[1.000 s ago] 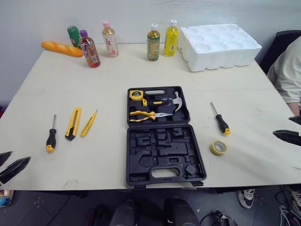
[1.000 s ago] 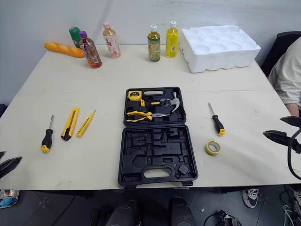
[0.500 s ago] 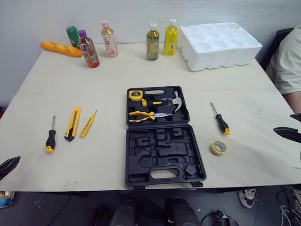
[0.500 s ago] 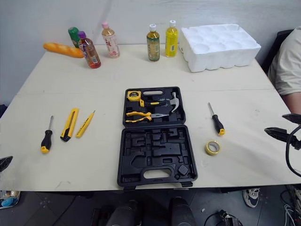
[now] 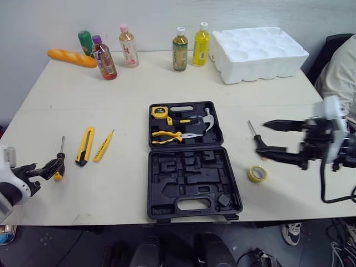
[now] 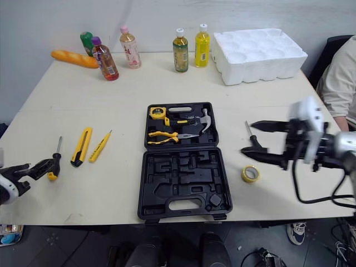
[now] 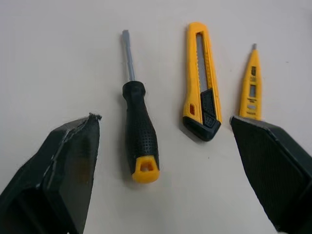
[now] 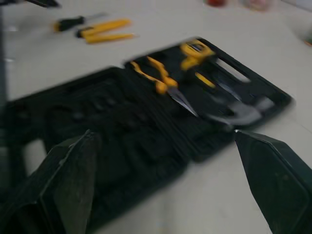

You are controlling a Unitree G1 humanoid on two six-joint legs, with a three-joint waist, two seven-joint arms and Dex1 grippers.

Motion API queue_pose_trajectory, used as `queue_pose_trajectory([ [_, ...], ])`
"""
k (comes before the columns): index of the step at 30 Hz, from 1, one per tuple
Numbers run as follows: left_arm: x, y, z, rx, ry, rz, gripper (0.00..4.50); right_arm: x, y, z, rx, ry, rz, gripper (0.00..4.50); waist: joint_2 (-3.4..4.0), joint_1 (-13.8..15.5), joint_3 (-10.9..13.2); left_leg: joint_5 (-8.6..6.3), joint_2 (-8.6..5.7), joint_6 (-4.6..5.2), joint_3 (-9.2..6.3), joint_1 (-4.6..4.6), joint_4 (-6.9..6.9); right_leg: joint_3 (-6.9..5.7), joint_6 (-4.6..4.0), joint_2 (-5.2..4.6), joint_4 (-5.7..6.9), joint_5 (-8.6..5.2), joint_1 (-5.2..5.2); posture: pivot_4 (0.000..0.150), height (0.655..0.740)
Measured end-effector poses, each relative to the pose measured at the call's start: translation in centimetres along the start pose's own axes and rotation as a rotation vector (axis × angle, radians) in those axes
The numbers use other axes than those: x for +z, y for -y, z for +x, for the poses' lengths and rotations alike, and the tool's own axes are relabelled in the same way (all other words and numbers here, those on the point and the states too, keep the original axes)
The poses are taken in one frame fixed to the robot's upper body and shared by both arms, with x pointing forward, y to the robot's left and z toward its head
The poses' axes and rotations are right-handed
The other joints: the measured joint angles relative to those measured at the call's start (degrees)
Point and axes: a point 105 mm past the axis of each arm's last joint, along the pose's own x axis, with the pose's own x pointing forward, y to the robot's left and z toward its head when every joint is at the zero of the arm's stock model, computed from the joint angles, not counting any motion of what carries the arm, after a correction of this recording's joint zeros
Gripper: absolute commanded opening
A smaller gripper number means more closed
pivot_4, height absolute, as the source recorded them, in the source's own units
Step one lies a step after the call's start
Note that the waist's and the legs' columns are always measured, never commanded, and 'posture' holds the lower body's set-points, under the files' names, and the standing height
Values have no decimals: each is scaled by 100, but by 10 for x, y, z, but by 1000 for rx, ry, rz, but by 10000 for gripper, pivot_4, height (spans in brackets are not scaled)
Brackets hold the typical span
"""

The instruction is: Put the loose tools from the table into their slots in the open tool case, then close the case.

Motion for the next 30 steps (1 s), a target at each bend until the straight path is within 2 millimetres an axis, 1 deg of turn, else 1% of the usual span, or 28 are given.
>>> queue_pose_trajectory([
  [2,-3,0,5,25,-44,7,44817,15,-9,20,73,43,-25,44680,-5,-6,0,-1,-2,1,1,-4,4,1,0,-1,-6,0,-2,1500,7384],
  [4,-5,-1,8,40,-68,9,44817,24,-17,33,131,64,-49,44680,-11,1,-3,-1,-2,2,0,-4,3,0,0,-3,-10,0,-1,1500,7384],
  [6,-9,-7,17,64,-106,-10,44817,35,-24,51,201,111,-66,44680,-13,0,-3,1,-2,0,-1,-3,6,-1,0,-3,-6,0,-3,1500,7384],
  [7,-11,-8,24,66,-129,-6,44817,42,-30,62,250,141,-80,44680,-13,-3,-3,3,-2,-2,-2,-3,5,-2,0,-3,-1,0,-4,1500,7384],
  [8,-11,-6,29,58,-138,-3,44817,45,-34,69,284,153,-89,44680,-13,-3,-3,4,-1,-3,-3,-3,3,-3,-1,-3,-1,0,-6,1500,7384],
  [10,-15,-4,37,45,-165,1,44817,48,-39,79,324,158,-101,44680,-17,7,-5,1,-1,-1,-6,-9,0,-6,-1,-5,-5,-1,-7,1500,7384],
  [14,-13,-7,41,63,-175,47,44817,54,-38,91,341,178,-105,44680,-18,-3,-6,0,-5,2,-5,-10,-1,-7,-1,-11,-4,0,-6,1500,7384],
  [17,-14,-8,42,66,-170,52,36856,58,-38,95,352,194,-104,45000,-18,-1,-6,0,-5,0,-7,-9,-1,-10,-1,-12,-8,0,-6,1500,7384],
  [22,-15,-15,42,86,-159,45,13605,55,-34,96,336,184,-103,45000,-18,2,-6,0,-5,2,-7,-8,-2,-10,-1,-14,-9,-1,-6,1500,7384],
  [23,-15,-15,42,85,-157,44,10389,54,-33,97,335,183,-103,45000,-18,3,-6,1,-5,2,-7,-8,-2,-10,-1,-14,-9,-1,-6,1500,7384],
  [30,-15,-15,42,64,-135,53,10408,54,-29,97,305,183,-113,45000,-18,3,-6,1,-5,2,-7,-8,-5,-11,-1,-15,-11,-1,-6,1500,7384],
])
